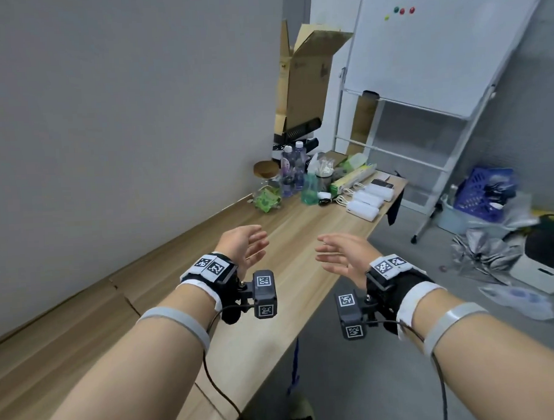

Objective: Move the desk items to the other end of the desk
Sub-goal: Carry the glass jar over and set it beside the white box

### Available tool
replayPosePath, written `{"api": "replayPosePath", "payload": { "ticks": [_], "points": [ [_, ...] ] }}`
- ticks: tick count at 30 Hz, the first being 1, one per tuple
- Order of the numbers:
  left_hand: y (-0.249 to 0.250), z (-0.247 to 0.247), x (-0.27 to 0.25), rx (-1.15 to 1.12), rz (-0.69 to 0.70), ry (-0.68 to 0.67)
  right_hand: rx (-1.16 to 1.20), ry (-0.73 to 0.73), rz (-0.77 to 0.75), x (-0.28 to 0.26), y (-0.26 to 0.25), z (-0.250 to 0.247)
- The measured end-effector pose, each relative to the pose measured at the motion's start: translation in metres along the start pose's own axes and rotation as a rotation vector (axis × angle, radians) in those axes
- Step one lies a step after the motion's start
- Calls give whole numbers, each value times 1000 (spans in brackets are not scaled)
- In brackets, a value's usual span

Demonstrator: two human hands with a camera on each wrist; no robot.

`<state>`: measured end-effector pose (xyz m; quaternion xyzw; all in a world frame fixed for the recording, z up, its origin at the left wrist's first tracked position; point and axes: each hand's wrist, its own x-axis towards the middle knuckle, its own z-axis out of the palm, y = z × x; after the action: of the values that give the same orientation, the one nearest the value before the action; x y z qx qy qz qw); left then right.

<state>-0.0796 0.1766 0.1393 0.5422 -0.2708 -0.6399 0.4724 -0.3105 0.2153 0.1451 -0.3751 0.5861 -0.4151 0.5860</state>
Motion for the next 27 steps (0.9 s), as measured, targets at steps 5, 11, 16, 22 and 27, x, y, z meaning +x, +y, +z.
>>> {"api": "replayPosePath", "payload": {
  "ticks": [5, 11, 16, 22, 27],
  "points": [
    [7, 43, 94, -38, -10, 24, -62, -15, 24, 97, -28, -27],
    [34, 83, 184, -67, -21, 73, -154, -25, 86, 193, -74, -53],
    [55, 104, 243, 6, 1, 93, -199, -82, 168, 261, -94, -65],
    [78, 115, 314, 350, 88, 207, -240, -209, 266, 358, -90, -55],
    [92, 130, 383, 657, 137, 440, -293, -362, 360, 447, -80, -45]
  ]
}}
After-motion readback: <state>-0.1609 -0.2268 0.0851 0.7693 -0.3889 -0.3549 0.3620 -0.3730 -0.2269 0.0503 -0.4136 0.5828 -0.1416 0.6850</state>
